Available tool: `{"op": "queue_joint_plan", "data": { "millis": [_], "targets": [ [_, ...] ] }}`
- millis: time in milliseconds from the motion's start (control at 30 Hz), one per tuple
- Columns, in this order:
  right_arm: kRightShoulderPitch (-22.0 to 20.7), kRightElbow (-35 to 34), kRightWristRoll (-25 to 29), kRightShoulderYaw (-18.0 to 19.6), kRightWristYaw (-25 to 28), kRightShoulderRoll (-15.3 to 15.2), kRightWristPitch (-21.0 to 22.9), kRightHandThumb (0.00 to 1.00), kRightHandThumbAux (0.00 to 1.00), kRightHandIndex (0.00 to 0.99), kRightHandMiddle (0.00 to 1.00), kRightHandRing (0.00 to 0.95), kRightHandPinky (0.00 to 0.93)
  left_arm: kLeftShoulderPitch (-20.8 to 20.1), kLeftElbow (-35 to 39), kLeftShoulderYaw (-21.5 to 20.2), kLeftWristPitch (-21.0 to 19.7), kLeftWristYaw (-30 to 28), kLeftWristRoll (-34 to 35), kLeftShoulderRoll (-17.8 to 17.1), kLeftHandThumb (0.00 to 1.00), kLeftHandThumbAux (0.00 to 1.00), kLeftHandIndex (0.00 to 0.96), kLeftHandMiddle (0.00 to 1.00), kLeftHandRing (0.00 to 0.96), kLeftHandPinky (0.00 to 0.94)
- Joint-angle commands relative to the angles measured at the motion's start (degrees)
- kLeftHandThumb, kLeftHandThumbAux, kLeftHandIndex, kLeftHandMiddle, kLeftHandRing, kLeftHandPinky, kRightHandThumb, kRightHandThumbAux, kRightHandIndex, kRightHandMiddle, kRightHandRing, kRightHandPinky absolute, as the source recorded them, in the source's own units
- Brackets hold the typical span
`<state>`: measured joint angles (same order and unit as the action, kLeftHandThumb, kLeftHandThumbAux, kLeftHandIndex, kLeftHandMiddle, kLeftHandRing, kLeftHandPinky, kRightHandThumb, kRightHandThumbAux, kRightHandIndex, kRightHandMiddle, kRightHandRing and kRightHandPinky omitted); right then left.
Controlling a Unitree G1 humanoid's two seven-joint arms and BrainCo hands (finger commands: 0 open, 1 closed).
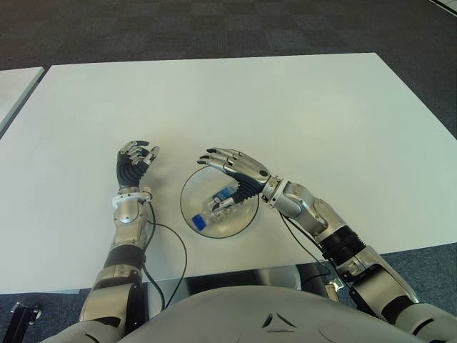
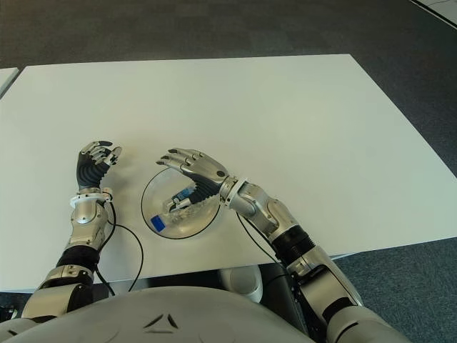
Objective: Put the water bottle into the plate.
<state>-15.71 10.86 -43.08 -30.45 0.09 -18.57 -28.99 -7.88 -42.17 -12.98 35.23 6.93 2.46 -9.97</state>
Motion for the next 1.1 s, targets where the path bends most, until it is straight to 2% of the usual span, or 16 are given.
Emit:
{"op": "queue_joint_plan", "data": {
  "millis": [33, 233, 500, 700, 900, 1100],
  "targets": [
    [1.7, -0.7, 1.6, 1.5, -1.0, 0.9, 1.3, 0.066, 0.482, 0.0, 0.0, 0.0, 0.0, 0.3, -0.2, -0.3, -1.2, -1.2, 1.0, 0.3, 0.707, 0.714, 0.433, 0.638, 0.618, 0.585],
    [3.4, 0.0, 7.6, 4.9, -3.2, 3.7, 0.8, 0.056, 0.546, 0.0, 0.0, 0.0, 0.0, 0.2, -0.3, -0.2, -2.4, -1.2, 1.2, 0.2, 0.708, 0.713, 0.433, 0.635, 0.613, 0.588],
    [5.4, 0.2, 17.2, 9.3, -3.1, 7.2, 1.2, 0.057, 0.604, 0.0, 0.0, 0.0, 0.0, 0.0, -0.9, 0.4, -1.5, -0.5, 0.2, 0.3, 0.707, 0.713, 0.434, 0.643, 0.619, 0.598],
    [6.1, 2.2, 23.7, 14.1, -6.8, 11.8, -0.7, 0.076, 0.655, 0.0, 0.0, 0.0, 0.048, -0.2, -1.5, 1.1, -0.8, 0.1, -1.3, 0.2, 0.707, 0.713, 0.434, 0.637, 0.609, 0.581],
    [5.5, 6.6, 26.0, 18.4, -12.0, 14.5, -4.1, 0.107, 0.708, 0.014, 0.011, 0.003, 0.059, -0.5, -2.5, 1.6, 0.6, 0.5, -3.1, 0.1, 0.708, 0.713, 0.434, 0.62, 0.595, 0.562],
    [2.4, 13.9, 27.3, 22.4, -17.1, 17.0, -6.5, 0.131, 0.767, 0.124, 0.09, 0.07, 0.107, -0.5, -2.7, 1.8, 0.8, 0.5, -3.7, 0.4, 0.709, 0.714, 0.435, 0.616, 0.595, 0.563]
  ]
}}
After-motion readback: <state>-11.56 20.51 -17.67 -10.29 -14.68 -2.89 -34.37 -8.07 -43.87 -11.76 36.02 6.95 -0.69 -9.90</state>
